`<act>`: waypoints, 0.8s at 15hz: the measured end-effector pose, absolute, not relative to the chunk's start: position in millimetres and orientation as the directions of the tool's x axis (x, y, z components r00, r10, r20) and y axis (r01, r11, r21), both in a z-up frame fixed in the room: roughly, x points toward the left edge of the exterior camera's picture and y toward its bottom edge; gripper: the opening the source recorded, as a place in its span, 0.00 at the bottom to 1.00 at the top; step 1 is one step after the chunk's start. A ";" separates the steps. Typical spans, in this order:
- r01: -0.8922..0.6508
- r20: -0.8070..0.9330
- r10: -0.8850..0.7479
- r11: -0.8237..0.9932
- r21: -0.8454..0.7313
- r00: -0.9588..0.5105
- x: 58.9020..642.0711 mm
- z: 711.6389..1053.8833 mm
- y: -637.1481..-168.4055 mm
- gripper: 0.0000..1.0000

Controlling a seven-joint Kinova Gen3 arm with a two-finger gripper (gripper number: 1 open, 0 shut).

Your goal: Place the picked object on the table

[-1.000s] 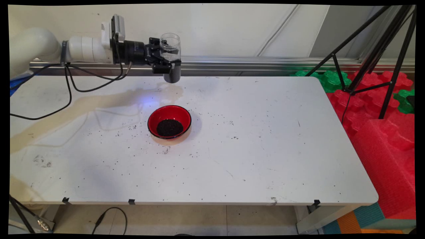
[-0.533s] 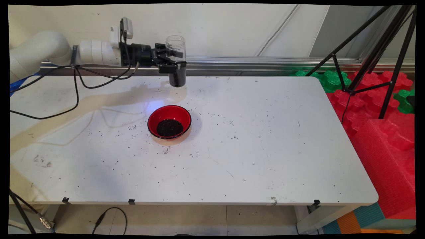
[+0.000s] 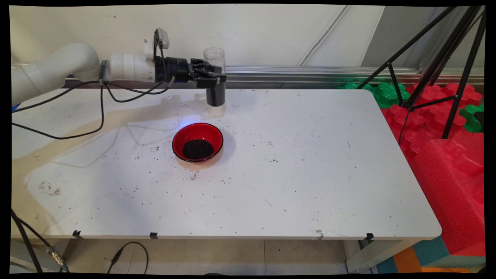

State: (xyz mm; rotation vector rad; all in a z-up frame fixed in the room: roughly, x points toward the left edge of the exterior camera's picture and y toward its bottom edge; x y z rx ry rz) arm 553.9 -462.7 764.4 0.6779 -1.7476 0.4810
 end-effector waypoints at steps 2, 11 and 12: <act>-0.665 0.961 -0.211 0.746 0.041 -0.178 549.4 757.6 -469.6 0.00; -0.673 0.954 -0.251 0.736 0.076 -0.166 531.1 731.9 -488.7 0.00; -0.673 0.953 -0.253 0.736 0.076 -0.168 529.6 729.7 -490.2 0.00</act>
